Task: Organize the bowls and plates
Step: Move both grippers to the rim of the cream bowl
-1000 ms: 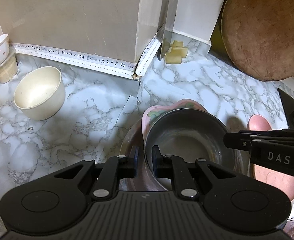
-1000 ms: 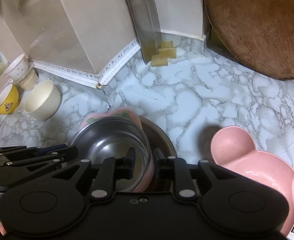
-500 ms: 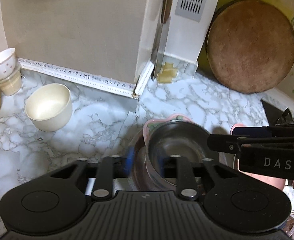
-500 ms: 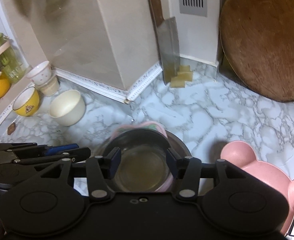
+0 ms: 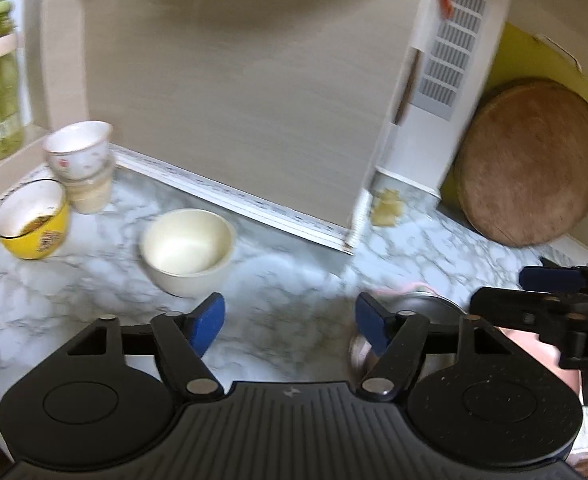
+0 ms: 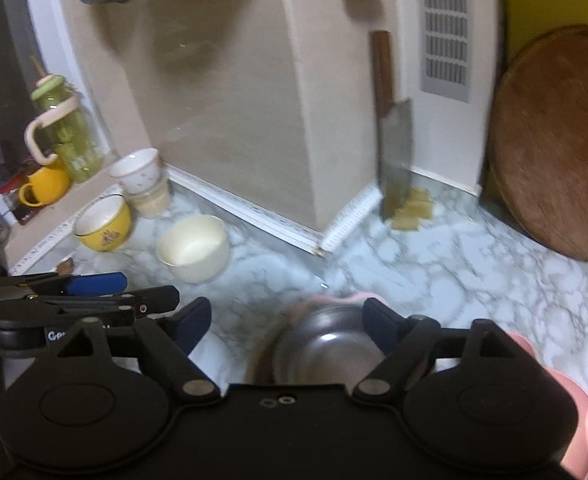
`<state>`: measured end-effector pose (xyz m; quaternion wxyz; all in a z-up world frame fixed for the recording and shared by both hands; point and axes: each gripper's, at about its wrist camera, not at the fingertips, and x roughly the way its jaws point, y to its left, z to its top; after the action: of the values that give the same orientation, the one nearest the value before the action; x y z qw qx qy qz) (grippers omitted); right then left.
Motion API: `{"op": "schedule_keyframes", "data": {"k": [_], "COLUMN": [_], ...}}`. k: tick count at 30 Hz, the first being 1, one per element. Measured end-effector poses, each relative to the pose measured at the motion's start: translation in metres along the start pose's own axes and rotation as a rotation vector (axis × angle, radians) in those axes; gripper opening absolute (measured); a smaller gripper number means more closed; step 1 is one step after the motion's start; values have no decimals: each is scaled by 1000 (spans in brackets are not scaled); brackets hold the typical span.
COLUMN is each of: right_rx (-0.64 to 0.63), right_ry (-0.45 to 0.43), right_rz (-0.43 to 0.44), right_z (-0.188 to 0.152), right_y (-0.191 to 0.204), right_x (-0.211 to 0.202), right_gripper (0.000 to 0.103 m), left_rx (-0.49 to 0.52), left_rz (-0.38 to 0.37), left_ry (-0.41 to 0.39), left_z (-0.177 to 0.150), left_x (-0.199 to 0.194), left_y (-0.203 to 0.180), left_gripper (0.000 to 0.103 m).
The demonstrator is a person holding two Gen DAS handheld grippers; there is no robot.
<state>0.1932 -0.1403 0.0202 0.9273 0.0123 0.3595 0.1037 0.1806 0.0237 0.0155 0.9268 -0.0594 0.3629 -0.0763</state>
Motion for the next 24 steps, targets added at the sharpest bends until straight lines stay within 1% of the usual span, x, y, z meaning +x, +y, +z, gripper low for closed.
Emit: {"op": "schedule_keyframes", "data": {"k": [1, 3, 6, 9, 12, 17, 24], "right_rx": [-7, -23, -59, -71, -56, -20, 4], "right_ry": [-10, -39, -85, -89, -52, 5, 87], "right_rz": [7, 14, 20, 28, 42, 24, -4], "right_z": [2, 5, 10, 18, 27, 38, 46], "right_y": [4, 13, 28, 40, 49, 63, 71], "right_x": [1, 2, 8, 22, 42, 79, 127], "right_gripper": [95, 102, 103, 103, 103, 103, 103], "left_rx": [-3, 6, 23, 33, 35, 5, -38], "left_rz": [8, 23, 49, 78, 107, 153, 189], "left_ry": [-12, -33, -53, -57, -45, -2, 55], "left_z": [0, 2, 5, 10, 19, 32, 48], "left_x": [-2, -6, -9, -7, 2, 26, 64], "left_y": [6, 15, 28, 41, 55, 79, 115], "left_gripper": [76, 76, 78, 78, 78, 78, 78]}}
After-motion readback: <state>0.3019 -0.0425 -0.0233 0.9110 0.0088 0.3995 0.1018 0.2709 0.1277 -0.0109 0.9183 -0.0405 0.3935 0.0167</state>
